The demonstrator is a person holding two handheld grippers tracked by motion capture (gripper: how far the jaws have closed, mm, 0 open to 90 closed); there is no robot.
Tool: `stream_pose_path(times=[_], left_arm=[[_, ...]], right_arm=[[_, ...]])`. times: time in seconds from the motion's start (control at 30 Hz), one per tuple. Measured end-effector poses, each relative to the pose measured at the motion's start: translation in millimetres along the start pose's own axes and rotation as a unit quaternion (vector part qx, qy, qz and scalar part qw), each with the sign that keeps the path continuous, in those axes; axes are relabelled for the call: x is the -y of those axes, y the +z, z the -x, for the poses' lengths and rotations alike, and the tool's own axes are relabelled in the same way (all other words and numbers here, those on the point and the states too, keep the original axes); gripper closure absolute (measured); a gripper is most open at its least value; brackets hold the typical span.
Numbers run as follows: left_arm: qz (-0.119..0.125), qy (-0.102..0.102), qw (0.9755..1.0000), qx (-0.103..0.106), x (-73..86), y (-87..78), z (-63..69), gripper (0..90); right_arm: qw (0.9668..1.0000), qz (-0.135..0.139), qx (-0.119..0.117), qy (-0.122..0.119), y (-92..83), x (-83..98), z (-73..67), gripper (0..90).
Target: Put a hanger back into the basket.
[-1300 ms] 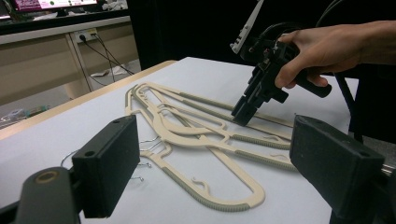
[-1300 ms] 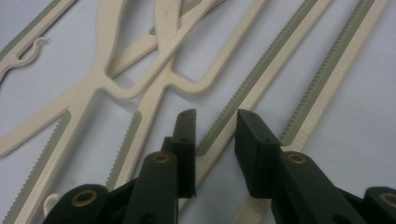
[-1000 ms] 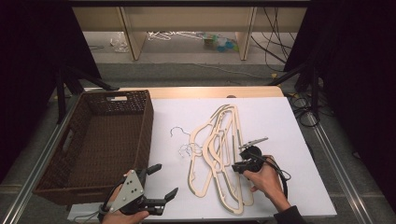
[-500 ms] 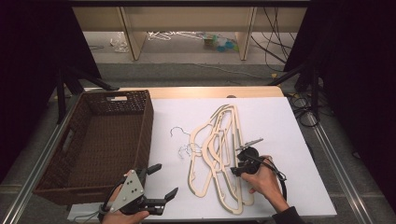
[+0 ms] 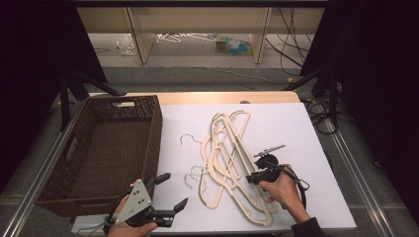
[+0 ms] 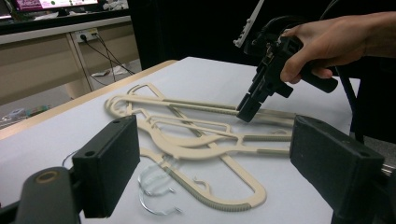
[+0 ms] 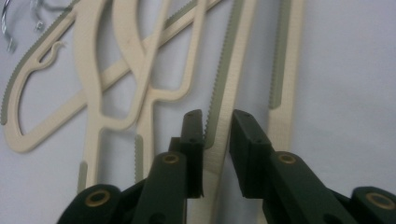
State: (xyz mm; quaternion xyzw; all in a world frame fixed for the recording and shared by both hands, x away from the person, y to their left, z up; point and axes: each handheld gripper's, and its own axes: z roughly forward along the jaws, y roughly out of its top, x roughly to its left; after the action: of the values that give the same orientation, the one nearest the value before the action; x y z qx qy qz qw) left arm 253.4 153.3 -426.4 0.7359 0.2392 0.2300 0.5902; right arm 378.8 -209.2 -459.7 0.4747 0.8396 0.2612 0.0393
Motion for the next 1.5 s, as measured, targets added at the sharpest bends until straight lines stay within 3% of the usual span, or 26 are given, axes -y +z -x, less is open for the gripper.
stream_pose_path(times=[0.1,0.17,0.33,0.4,0.57,0.73,0.77,0.8,0.87,0.93,1.03,1.07,1.3,1.5], left_arm=[[-0.002,0.001,1.0,0.0,0.3,0.3,0.0,16.1],[-0.003,0.0,1.0,0.001,0.3,0.7,0.4,16.1],[-0.002,0.0,1.0,0.002,0.3,0.5,0.4,16.1],[-0.002,-0.003,1.0,0.002,0.7,1.0,0.4,16.0],[-0.003,0.002,1.0,0.003,0.3,1.1,0.8,16.1],[-0.003,0.002,1.0,0.003,0.2,0.4,0.4,16.1],[-0.002,0.004,1.0,0.003,0.1,0.4,0.0,16.0],[-0.003,0.001,1.0,0.002,0.2,0.4,0.1,16.1],[-0.003,-0.003,1.0,0.002,0.3,0.6,0.6,16.0],[-0.004,0.003,1.0,0.004,0.1,0.6,0.4,16.0],[-0.004,0.002,1.0,0.004,0.2,0.7,0.7,16.1],[-0.003,0.002,1.0,0.004,0.2,0.5,0.7,16.1],[-0.005,0.006,1.0,0.003,0.2,0.8,0.2,16.0],[-0.004,0.005,1.0,0.004,0.1,0.9,0.3,16.0]], right_arm=[[1.0,0.005,-0.007,-0.002,-4.0,0.0,4.2,78.3],[0.9999,-0.008,-0.011,-0.006,-3.7,0.0,6.3,78.6],[0.9995,-0.008,-0.01,-0.028,-2.3,-0.9,10.7,78.6],[0.9995,0.002,-0.003,-0.033,-3.8,-1.3,11.7,78.6],[0.999,-0.005,0.005,-0.044,-1.4,-0.8,13.7,78.4],[0.9984,0.014,0.009,-0.055,-8.8,0.1,8.5,68.5],[0.9975,0.016,0.014,-0.067,-13.5,1.6,4.4,66.0],[0.995,0.027,0.007,-0.096,-20.2,5.8,-4.5,63.7],[0.9945,0.029,-0.001,-0.1,-22.8,7.6,-8.9,63.1],[0.9911,0.027,-0.038,-0.125,-29.0,16.5,-29.4,60.9],[0.9901,0.019,-0.042,-0.132,-28.1,21.1,-36.1,60.6],[0.9881,0.008,-0.045,-0.147,-24.3,27.1,-41.0,60.1],[0.9848,-0.019,-0.041,-0.168,-10.5,34.3,-51.3,61.7],[0.9854,-0.034,-0.028,-0.165,-1.0,36.8,-56.4,65.3]])
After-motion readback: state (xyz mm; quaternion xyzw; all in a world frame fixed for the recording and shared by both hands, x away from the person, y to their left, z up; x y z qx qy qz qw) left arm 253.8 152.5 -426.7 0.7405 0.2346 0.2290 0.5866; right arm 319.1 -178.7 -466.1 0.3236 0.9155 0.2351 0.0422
